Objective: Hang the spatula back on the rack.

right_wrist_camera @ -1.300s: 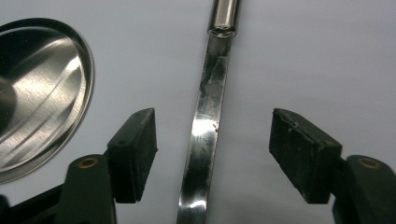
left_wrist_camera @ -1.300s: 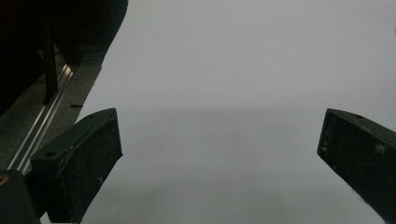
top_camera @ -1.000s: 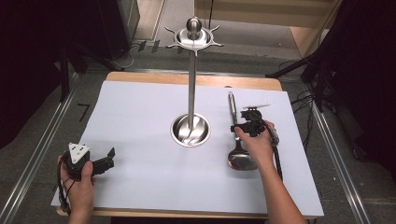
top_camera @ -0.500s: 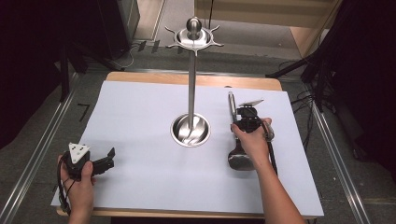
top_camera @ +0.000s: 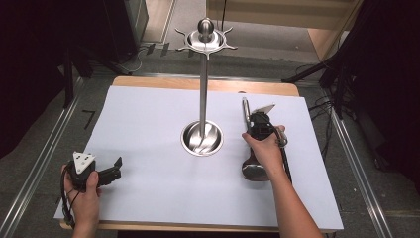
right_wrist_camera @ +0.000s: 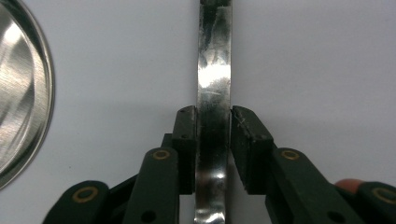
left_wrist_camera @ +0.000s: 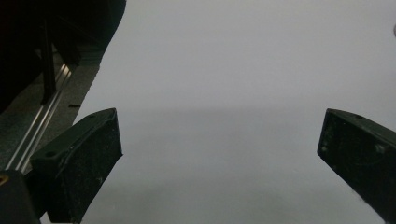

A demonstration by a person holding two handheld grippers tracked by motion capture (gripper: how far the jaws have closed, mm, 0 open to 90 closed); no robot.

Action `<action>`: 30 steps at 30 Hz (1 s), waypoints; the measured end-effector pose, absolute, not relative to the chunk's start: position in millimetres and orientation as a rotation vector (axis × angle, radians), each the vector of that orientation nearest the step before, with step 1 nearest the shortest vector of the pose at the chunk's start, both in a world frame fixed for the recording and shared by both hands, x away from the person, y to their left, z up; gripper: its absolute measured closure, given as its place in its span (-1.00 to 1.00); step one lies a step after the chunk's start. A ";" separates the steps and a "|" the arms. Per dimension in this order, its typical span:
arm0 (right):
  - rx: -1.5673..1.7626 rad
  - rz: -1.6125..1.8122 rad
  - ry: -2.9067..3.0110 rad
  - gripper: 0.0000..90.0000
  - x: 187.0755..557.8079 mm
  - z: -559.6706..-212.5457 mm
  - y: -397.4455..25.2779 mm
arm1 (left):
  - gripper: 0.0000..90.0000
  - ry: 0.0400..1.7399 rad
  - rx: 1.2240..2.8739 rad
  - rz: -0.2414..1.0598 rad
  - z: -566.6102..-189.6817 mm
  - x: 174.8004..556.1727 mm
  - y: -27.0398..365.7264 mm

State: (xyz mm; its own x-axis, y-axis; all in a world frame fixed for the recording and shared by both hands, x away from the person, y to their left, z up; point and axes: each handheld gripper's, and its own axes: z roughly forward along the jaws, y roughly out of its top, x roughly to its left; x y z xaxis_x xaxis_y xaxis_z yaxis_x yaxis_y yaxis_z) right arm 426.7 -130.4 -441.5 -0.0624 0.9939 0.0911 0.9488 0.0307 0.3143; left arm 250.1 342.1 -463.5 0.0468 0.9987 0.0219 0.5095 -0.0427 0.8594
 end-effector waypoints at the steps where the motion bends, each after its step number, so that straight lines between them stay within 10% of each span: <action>1: 2.039 0.441 2.139 0.63 426.7 -441.5 -130.4 | -0.99 1.543 1.637 0.902 -463.5 250.1 342.1; 30: 2.079 0.196 2.215 0.67 444.7 -443.5 -119.3 | -0.99 1.536 1.647 0.902 -463.7 250.3 341.4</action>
